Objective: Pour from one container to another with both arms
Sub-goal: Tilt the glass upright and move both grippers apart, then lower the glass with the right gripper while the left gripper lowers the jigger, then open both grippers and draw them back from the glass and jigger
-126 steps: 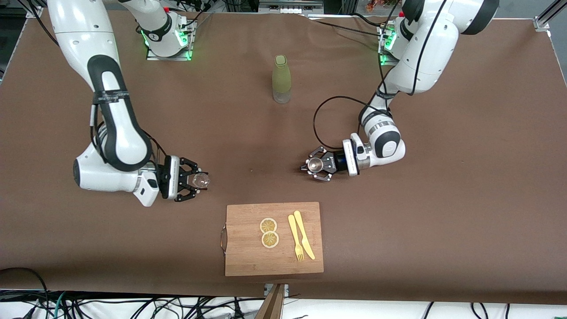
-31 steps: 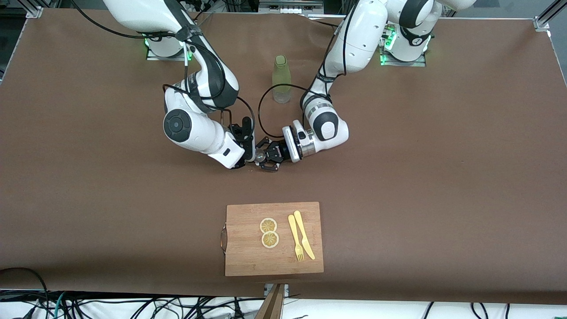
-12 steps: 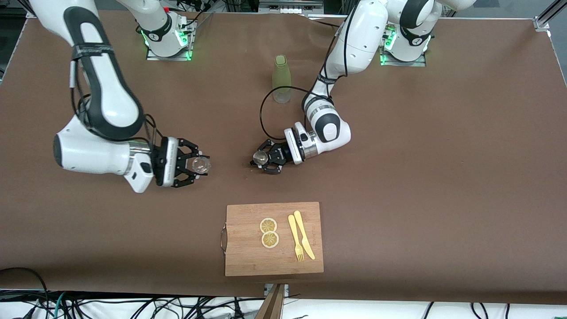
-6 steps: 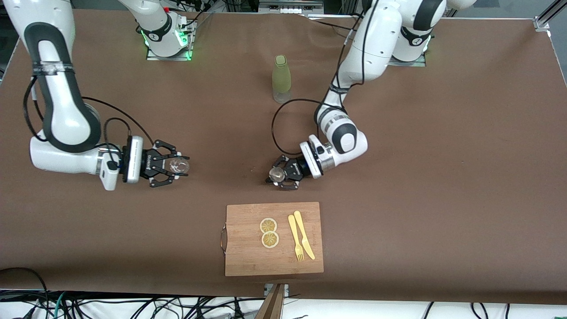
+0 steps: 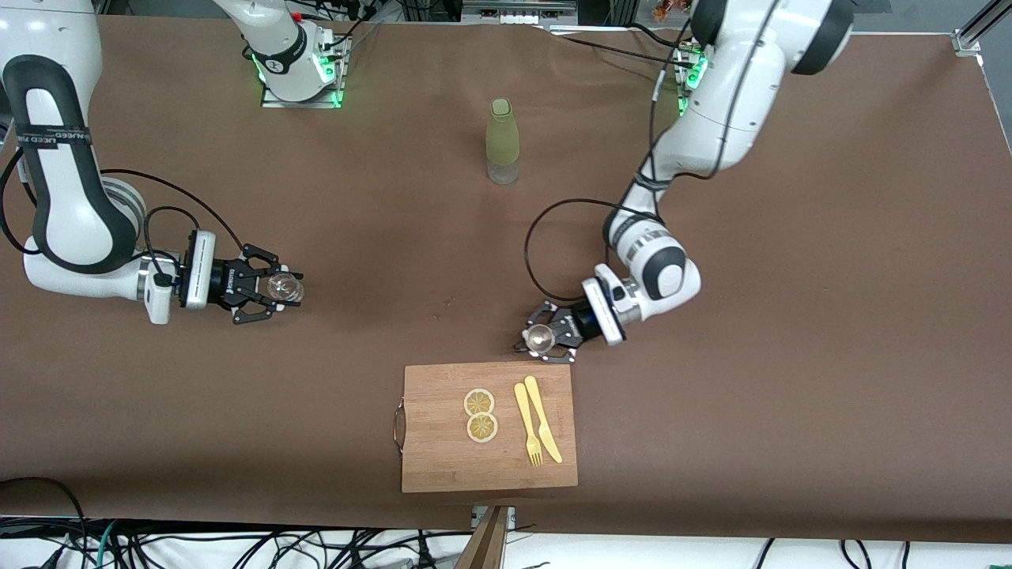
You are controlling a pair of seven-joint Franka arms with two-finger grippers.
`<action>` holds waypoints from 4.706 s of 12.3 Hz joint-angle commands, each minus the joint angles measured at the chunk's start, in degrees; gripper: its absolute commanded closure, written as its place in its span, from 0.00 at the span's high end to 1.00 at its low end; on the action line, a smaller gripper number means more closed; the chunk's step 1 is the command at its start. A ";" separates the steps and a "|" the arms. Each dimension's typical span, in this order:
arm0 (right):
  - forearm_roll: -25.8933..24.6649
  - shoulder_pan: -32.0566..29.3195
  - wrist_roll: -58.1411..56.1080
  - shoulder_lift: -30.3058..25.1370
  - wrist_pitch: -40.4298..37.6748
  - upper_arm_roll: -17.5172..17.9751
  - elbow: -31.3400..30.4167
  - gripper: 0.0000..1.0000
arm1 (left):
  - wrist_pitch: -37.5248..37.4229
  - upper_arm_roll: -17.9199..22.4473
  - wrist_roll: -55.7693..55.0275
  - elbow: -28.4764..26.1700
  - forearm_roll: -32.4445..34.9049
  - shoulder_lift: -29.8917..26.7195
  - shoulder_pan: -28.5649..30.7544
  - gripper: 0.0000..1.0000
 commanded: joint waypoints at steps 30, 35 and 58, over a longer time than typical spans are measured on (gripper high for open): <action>7.75 -4.52 -16.21 16.50 0.59 -6.55 3.80 1.00 | -28.69 -3.67 -1.45 -6.23 59.69 0.91 47.89 0.00; 7.14 -4.43 -15.94 15.80 0.15 -8.74 3.80 1.00 | -30.27 -2.80 1.63 -5.97 60.48 1.97 47.89 0.00; -58.95 8.57 88.24 -21.46 12.02 -5.34 -7.71 1.00 | -33.08 3.26 6.11 -1.32 64.25 4.08 47.45 1.00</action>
